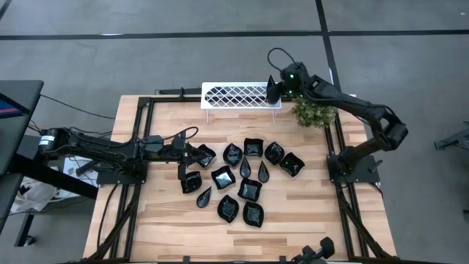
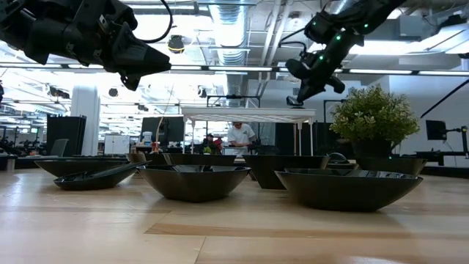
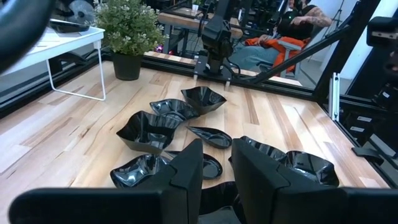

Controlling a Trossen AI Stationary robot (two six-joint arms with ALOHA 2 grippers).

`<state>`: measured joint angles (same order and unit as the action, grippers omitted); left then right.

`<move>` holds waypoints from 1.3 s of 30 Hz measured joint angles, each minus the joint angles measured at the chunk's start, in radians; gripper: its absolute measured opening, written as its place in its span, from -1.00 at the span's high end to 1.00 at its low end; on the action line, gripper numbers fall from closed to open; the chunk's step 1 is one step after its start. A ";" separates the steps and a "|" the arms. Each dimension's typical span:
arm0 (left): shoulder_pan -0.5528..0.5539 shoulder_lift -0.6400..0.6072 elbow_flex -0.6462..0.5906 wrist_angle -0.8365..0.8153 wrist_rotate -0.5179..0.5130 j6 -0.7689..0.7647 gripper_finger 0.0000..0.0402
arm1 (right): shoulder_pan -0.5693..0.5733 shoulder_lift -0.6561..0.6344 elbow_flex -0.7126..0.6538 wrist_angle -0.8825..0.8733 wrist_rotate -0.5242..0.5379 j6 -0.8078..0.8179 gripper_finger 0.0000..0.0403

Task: Pick & Place Mini shaped plates
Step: Stack the drop shaped plate on top of the drop shaped plate on the shelf

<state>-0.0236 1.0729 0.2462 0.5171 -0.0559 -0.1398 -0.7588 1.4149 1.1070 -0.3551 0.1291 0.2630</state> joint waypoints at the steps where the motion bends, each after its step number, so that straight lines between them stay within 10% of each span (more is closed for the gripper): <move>1: 0.000 0.000 0.000 0.000 0.000 0.000 0.56 | 0.005 0.004 0.006 -0.012 0.000 0.000 1.00; 39: 0.000 0.000 0.000 0.000 0.000 0.000 0.56 | 0.025 0.012 0.037 -0.142 0.002 0.010 1.00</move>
<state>-0.0238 1.0729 0.2462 0.5171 -0.0559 -0.1394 -0.7334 1.4269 1.1435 -0.4973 0.1310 0.2725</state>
